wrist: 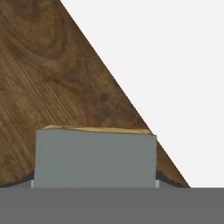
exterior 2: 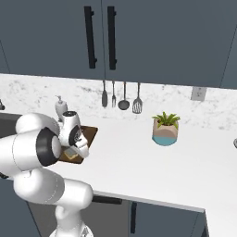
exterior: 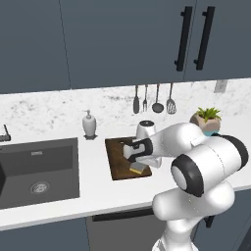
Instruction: Pick up the sponge from the counter and clean the cutting board by briefly scrubbing or pressing down on the cutting board. Once finished, release the sponge.
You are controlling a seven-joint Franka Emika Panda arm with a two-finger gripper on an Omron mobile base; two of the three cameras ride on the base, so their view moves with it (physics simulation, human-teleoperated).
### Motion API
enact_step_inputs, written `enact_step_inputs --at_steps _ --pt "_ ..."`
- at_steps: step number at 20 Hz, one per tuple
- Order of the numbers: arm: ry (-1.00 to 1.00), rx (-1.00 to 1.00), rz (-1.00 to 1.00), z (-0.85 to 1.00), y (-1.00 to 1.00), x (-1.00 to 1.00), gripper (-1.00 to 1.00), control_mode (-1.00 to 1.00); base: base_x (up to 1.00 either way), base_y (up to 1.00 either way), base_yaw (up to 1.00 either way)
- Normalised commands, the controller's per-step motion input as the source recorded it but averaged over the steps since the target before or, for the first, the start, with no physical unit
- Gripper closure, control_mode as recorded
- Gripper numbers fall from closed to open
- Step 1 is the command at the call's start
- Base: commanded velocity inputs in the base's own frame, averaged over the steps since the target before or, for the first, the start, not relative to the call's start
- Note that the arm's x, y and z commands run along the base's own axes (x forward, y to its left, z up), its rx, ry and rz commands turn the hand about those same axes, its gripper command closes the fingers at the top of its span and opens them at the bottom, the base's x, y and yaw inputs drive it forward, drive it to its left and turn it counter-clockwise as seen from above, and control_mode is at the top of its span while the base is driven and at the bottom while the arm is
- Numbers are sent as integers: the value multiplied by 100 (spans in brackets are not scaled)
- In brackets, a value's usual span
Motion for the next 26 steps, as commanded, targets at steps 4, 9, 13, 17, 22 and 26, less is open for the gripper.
enact_step_inputs --at_steps 4,9,13,17,22,26 --pt "0 1 -2 -58 -98 -13 100 -100 0 0 0" --pt "0 0 -8 -55 -62 -1 100 -100 0 0 0" --pt "-15 0 -10 -63 -9 8 100 -100 0 0 0" --pt "-25 0 -10 -27 -2 19 100 -100 0 0 0" --pt "-14 0 -11 -19 0 39 100 -100 0 0 0" --pt "-12 0 -9 -13 0 48 100 -100 0 0 0"
